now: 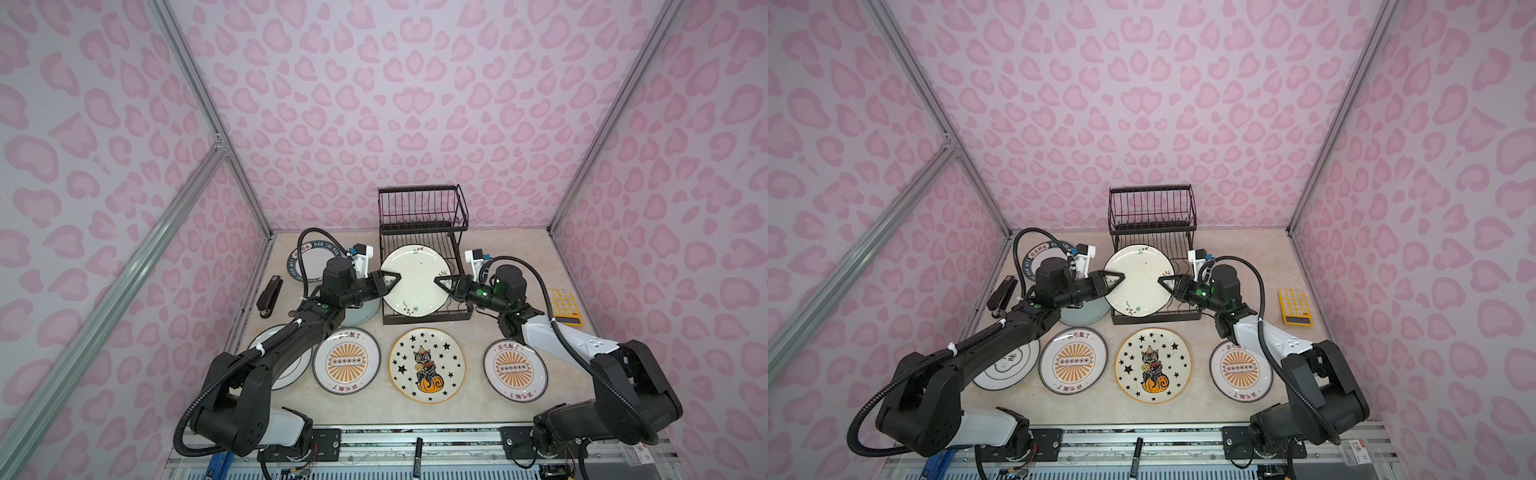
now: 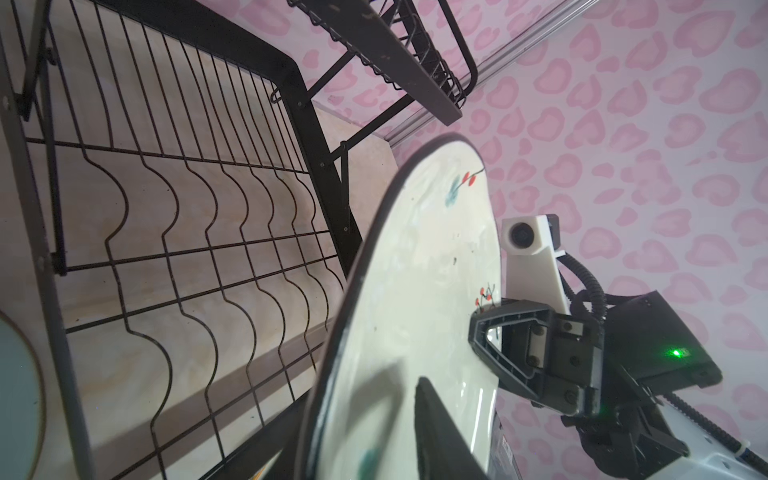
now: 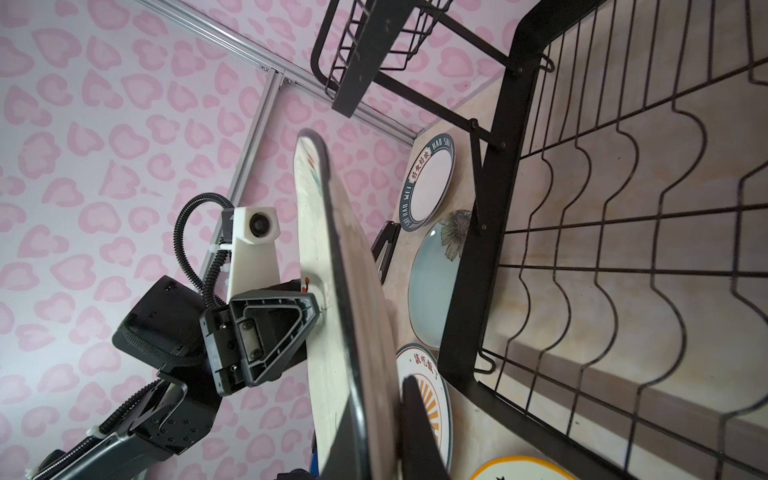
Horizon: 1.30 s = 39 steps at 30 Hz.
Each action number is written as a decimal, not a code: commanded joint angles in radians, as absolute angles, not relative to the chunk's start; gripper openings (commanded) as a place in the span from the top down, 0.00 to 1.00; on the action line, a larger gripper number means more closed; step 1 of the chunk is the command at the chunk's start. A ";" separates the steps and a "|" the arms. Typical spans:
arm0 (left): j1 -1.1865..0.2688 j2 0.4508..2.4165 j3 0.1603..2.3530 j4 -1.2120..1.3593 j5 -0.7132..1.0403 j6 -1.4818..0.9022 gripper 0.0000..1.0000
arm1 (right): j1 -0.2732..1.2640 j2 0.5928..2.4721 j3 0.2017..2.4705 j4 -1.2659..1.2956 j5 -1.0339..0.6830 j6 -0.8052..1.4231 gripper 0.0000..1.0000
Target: Load the plates into the dish rack
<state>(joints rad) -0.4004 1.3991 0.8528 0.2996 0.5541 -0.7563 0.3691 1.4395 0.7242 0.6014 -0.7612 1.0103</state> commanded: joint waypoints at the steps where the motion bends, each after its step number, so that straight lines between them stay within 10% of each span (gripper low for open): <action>1: -0.399 1.380 0.852 0.299 0.568 -0.721 0.55 | 0.364 1.426 0.719 0.688 -0.769 1.001 1.00; 39: -0.400 1.258 0.786 0.218 0.516 -0.649 0.42 | 0.224 1.206 1.128 0.093 -0.369 0.619 1.00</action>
